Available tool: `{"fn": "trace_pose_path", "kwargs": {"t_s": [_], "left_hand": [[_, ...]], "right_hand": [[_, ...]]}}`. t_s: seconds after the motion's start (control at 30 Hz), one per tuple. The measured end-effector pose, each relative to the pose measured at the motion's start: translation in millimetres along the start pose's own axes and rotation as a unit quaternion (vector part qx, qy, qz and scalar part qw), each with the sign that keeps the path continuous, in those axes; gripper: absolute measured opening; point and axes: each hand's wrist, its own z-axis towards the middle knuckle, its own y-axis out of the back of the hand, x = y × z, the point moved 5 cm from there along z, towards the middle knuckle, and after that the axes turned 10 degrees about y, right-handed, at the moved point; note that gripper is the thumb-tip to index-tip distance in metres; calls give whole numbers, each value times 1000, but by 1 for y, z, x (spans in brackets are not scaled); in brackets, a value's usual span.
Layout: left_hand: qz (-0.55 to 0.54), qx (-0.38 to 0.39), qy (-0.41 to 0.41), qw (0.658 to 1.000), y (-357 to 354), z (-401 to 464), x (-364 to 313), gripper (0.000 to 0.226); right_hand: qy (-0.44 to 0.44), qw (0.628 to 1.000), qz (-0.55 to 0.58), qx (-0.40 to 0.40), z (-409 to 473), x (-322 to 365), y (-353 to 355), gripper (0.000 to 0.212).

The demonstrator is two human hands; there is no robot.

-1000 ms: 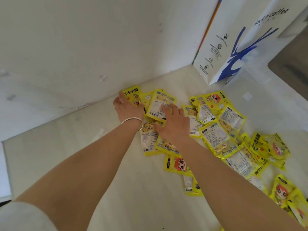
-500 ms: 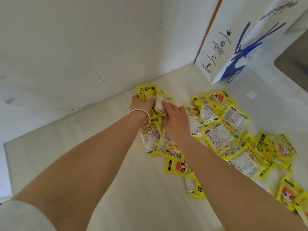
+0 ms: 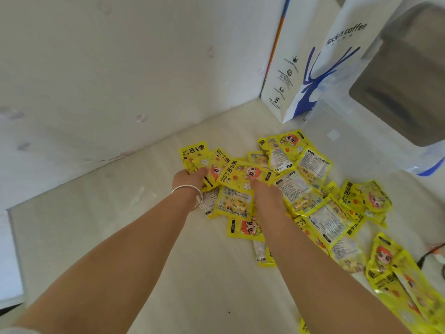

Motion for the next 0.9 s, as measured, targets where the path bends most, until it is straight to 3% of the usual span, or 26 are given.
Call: {"fn": "trace_pose_path", "kwargs": {"t_s": [0.1,0.2,0.3,0.47,0.53,0.63,0.77,0.9], "left_hand": [[31,-21,-5,999,-2,-6,7,36],[57,-29,-12,998,-6,-12,14,35],[45,-24,-1,999,-6,-15,21,50],[-41,26,21,999,-5,-18,26,58],[-66,61,35,995,-10,-24,30,42],[-103,105,45,988,-19,-39,35,15],[-127,131,32,983,-23,-48,41,17],[-45,97,-3,994,-25,-64,46,22]], "right_hand": [[-5,999,-52,-1,-11,-10,-2,68],[-5,1000,11,20,-25,-12,-15,67],[-29,996,81,32,-23,-24,-25,79],[-86,978,177,73,-36,-25,-21,30],[-86,971,207,83,-40,-24,-22,26],[-57,972,215,82,-45,-24,-18,46],[-22,974,223,45,-48,-29,0,62],[16,972,232,5,-52,-33,17,63]]}}
